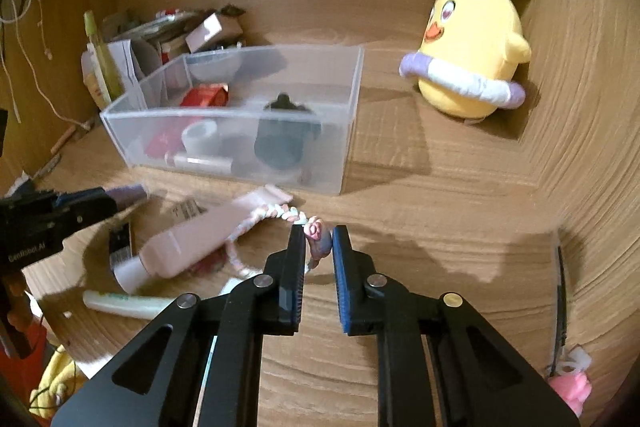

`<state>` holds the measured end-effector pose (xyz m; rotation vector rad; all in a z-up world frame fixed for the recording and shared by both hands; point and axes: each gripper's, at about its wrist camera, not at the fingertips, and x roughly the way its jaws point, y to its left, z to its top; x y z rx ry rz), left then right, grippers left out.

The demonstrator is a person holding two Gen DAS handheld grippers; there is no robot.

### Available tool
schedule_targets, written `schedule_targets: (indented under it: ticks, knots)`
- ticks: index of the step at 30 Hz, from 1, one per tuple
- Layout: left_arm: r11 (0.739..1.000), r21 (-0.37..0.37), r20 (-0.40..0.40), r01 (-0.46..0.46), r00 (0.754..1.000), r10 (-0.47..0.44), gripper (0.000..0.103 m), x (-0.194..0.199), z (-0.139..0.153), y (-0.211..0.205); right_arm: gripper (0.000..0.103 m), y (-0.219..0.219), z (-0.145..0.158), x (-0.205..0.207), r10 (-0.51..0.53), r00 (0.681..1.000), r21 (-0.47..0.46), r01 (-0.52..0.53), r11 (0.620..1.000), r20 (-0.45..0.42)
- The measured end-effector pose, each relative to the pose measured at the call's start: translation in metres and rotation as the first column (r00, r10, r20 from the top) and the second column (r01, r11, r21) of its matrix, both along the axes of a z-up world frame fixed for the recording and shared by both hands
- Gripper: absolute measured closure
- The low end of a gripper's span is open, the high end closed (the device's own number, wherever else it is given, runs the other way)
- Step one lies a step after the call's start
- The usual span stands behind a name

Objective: Organize objects
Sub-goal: 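Grasp the dark nail-polish bottle with the left gripper while the right grasps the rope bracelet, then carry the polish bottle into the box with the left gripper while the right carries the bracelet there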

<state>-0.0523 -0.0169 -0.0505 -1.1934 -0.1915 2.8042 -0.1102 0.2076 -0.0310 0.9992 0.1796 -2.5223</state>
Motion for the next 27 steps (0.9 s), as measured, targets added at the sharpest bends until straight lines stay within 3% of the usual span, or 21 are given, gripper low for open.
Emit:
schedule_targets:
  ticks: [15,27]
  knots:
    - [0.999,0.036,-0.105,-0.018,0.994,0.021,0.077,0.007,0.036,-0.008,0.091,-0.008,0.039,0.004,0.021,0.995,-0.054,-0.026,0.998,-0.094]
    - [0.998,0.051,-0.215,-0.028,0.976,0.038,0.077,0.007,0.072,-0.011,0.091,-0.014,0.064,0.007,0.032,0.988,-0.113,-0.049,0.992,-0.149]
